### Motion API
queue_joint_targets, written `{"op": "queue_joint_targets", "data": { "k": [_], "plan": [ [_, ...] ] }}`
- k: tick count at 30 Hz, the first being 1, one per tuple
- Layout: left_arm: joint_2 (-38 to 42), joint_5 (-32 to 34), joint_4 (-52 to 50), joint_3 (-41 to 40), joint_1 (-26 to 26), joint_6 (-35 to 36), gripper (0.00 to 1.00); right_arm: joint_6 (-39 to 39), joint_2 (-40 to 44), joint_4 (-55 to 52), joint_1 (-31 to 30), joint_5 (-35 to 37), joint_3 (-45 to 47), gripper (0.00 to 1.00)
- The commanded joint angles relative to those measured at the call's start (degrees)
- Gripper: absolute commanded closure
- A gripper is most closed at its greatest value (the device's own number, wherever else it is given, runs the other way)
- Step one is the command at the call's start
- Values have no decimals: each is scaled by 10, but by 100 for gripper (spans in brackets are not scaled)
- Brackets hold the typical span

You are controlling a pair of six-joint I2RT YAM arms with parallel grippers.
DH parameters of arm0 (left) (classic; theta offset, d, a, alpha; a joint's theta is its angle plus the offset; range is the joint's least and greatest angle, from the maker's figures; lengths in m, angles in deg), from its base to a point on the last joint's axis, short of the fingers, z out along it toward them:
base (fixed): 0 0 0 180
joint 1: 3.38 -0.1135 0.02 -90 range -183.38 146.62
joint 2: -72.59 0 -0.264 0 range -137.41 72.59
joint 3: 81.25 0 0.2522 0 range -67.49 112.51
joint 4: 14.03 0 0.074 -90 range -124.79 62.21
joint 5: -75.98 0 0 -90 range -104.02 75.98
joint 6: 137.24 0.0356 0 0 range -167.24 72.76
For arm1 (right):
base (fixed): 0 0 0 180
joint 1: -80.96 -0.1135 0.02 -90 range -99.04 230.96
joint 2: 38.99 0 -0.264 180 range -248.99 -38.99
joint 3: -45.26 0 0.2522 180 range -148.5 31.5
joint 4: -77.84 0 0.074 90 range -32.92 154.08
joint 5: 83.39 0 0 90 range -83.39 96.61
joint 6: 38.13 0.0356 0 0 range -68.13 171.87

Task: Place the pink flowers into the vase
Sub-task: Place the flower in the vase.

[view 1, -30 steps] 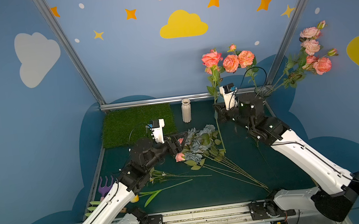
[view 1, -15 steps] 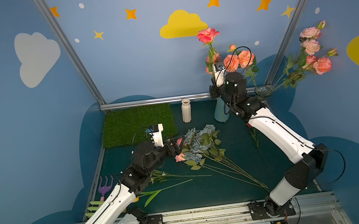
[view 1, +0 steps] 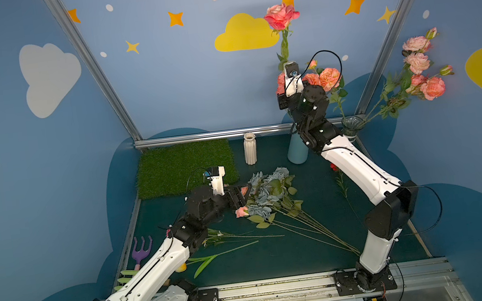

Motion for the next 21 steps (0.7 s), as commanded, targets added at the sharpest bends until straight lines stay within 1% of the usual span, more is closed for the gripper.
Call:
{"op": "queue_joint_targets", "data": {
  "k": [1, 8, 9, 16, 21],
  "plan": [
    [-11, -26, 31, -7, -11, -11, 23, -23, -12, 39, 6, 7, -36, 100],
    [-16, -35, 41, -13, -23, -19, 23, -10, -35, 25, 23, 8, -45, 100],
    [-14, -36, 41, -14, -25, -20, 23, 14, -36, 25, 27, 7, -39, 100],
    [-15, -38, 43, -16, -29, -21, 23, 43, -47, 69, 45, 14, 29, 100],
    [-20, -38, 47, -16, -32, -24, 23, 54, -63, 139, 53, 38, 94, 100]
  ]
}}
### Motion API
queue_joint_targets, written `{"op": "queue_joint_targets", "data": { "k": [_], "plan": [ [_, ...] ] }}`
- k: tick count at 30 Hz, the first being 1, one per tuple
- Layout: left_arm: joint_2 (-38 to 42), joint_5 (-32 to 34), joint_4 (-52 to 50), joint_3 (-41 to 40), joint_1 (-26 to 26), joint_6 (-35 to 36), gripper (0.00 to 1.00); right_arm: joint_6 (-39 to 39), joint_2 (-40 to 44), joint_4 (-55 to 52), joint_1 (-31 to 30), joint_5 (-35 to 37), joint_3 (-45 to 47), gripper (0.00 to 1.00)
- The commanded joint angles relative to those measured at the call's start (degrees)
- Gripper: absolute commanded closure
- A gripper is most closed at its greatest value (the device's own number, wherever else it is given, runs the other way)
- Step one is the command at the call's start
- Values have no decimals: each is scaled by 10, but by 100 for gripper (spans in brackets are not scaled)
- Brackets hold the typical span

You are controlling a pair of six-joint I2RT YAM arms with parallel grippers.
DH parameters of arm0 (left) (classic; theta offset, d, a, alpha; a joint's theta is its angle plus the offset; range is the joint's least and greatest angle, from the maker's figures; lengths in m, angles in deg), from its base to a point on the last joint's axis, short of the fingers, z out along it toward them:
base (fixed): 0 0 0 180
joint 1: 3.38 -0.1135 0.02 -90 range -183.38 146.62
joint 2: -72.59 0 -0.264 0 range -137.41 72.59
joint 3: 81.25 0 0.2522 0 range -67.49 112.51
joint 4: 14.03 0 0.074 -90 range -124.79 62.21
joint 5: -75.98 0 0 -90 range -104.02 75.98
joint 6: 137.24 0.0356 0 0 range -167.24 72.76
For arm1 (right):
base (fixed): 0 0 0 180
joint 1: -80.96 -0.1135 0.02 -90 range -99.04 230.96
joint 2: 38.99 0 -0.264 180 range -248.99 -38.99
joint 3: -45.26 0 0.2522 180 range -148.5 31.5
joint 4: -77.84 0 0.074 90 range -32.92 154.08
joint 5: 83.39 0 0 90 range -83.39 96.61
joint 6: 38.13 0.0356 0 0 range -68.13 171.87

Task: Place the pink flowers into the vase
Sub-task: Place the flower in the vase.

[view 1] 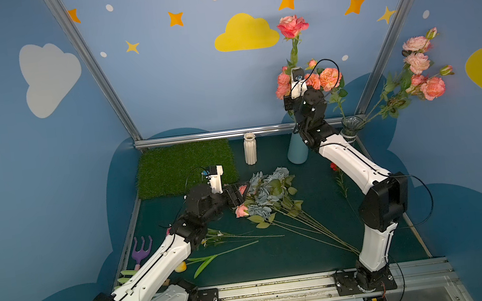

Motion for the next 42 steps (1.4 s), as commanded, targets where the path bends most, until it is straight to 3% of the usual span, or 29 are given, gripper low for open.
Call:
{"op": "queue_joint_targets", "data": {
  "k": [1, 17, 27, 39, 42],
  "plan": [
    [-2, -7, 17, -3, -5, -3, 23, 22, -15, 74, 6, 27, 33, 100],
    [-10, -8, 18, -2, -8, -4, 23, 130, -32, 64, 47, 89, 101, 100],
    [-11, -25, 17, -2, -8, -6, 22, 145, -26, 46, 65, 91, 117, 100],
    [-7, -15, 2, 0, -8, -12, 20, 219, -28, -17, 88, 70, 120, 100],
    [1, 15, -13, 0, -8, -11, 18, 225, -22, -26, 89, 69, 124, 88]
  ]
}}
